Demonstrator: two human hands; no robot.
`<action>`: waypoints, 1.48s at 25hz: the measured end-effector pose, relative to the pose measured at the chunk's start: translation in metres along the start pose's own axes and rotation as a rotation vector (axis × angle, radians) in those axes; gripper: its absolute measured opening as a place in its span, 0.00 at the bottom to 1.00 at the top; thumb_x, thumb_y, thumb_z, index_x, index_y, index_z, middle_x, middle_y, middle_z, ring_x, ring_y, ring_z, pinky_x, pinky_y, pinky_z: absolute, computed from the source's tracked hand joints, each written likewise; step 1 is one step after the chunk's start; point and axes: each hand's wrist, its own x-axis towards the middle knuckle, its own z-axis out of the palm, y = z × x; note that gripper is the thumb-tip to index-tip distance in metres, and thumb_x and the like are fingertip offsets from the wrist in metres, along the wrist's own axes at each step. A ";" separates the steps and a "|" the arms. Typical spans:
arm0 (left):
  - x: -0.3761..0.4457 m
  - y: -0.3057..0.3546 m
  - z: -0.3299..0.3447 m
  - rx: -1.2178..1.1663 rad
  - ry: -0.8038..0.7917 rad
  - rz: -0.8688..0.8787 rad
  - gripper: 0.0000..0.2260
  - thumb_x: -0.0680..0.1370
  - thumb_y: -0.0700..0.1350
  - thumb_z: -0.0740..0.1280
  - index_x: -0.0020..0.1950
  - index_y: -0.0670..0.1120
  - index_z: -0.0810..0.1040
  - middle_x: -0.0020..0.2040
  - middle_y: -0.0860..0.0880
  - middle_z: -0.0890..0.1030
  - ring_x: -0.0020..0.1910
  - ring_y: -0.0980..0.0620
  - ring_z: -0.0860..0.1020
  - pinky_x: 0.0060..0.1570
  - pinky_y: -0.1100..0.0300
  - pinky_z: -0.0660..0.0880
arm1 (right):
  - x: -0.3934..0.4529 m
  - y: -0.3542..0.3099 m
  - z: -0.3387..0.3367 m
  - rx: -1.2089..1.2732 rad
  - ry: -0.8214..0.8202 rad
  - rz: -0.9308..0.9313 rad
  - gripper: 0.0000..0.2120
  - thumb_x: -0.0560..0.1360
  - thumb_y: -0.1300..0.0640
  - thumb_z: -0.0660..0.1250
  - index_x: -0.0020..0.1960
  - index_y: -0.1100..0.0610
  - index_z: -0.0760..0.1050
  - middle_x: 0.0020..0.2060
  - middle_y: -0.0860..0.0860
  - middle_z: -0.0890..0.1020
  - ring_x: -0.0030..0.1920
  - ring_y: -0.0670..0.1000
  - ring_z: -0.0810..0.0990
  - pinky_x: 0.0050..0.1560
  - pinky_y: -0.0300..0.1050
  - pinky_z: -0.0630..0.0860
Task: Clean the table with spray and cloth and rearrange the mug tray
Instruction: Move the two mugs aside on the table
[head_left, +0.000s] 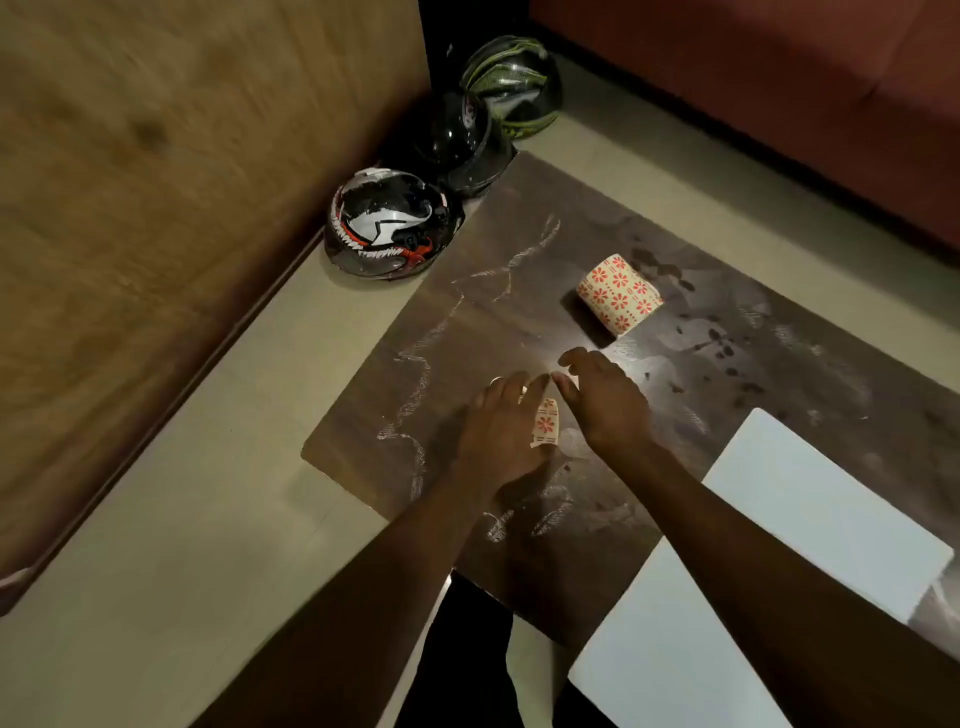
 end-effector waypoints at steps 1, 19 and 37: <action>0.009 -0.008 0.007 0.039 -0.044 0.007 0.42 0.73 0.61 0.69 0.79 0.48 0.53 0.78 0.44 0.59 0.77 0.43 0.58 0.74 0.47 0.56 | 0.012 0.001 0.010 0.015 -0.043 -0.006 0.13 0.80 0.52 0.58 0.62 0.55 0.71 0.57 0.55 0.78 0.55 0.56 0.77 0.51 0.50 0.73; 0.070 0.073 -0.034 0.362 -0.117 0.181 0.38 0.71 0.63 0.71 0.74 0.44 0.64 0.72 0.42 0.68 0.68 0.40 0.69 0.67 0.46 0.64 | -0.018 0.081 0.003 0.652 -0.018 0.265 0.22 0.79 0.47 0.60 0.72 0.45 0.60 0.73 0.48 0.61 0.71 0.48 0.61 0.69 0.42 0.58; 0.191 0.132 -0.063 -0.002 -0.213 0.436 0.32 0.71 0.55 0.70 0.74 0.57 0.65 0.76 0.50 0.67 0.74 0.48 0.66 0.72 0.50 0.65 | -0.047 0.181 0.026 0.901 0.355 0.374 0.42 0.60 0.51 0.81 0.66 0.45 0.59 0.59 0.37 0.71 0.56 0.38 0.72 0.55 0.25 0.67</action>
